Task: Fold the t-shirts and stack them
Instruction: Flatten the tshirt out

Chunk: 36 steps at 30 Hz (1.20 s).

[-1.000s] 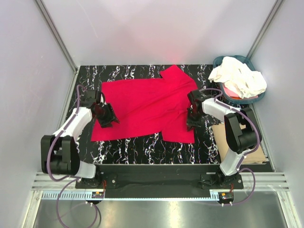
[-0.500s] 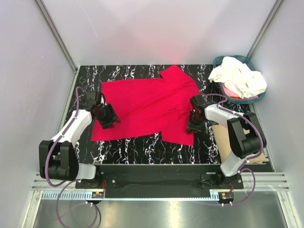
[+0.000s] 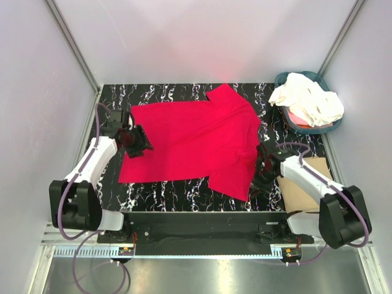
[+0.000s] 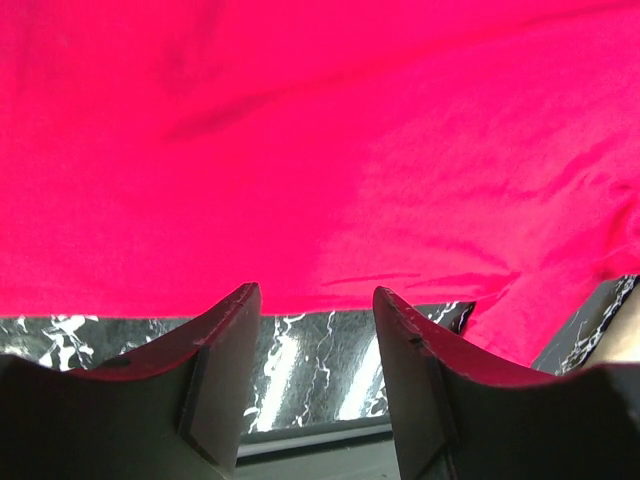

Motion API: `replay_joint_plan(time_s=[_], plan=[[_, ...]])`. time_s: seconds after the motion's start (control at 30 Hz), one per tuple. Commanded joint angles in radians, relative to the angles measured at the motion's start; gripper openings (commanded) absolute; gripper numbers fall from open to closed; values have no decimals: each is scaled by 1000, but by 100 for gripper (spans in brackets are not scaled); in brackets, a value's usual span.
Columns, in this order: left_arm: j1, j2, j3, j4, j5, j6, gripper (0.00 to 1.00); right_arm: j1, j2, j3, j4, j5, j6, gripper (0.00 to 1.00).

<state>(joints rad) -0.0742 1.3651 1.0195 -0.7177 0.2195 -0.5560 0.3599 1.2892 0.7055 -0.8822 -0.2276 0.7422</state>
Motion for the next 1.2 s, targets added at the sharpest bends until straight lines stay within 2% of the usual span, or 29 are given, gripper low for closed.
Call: replay_joint_plan(time_s=[0.0,0.07,0.17,0.27,0.33,0.57,0.87,1.17], plan=[[4,23,80,15,-25,45,55,5,-42,147,-24,45,-24,27],[5,40,106,11,3,42,55,5,48,263,-17,126,-113,33],[4,39,100,11,34,25,55,4,163,377,-12,129,-179,38],[-1,26,76,11,40,11,55,7,303,419,70,119,-234,40],[1,20,62,11,55,8,55,10,326,425,150,158,-273,41],[1,-4,67,0,66,30,55,19,470,511,153,169,-307,45],[1,26,94,-3,78,39,55,45,550,387,195,143,-245,47],[1,77,145,0,75,37,55,85,360,188,166,2,-259,49]])
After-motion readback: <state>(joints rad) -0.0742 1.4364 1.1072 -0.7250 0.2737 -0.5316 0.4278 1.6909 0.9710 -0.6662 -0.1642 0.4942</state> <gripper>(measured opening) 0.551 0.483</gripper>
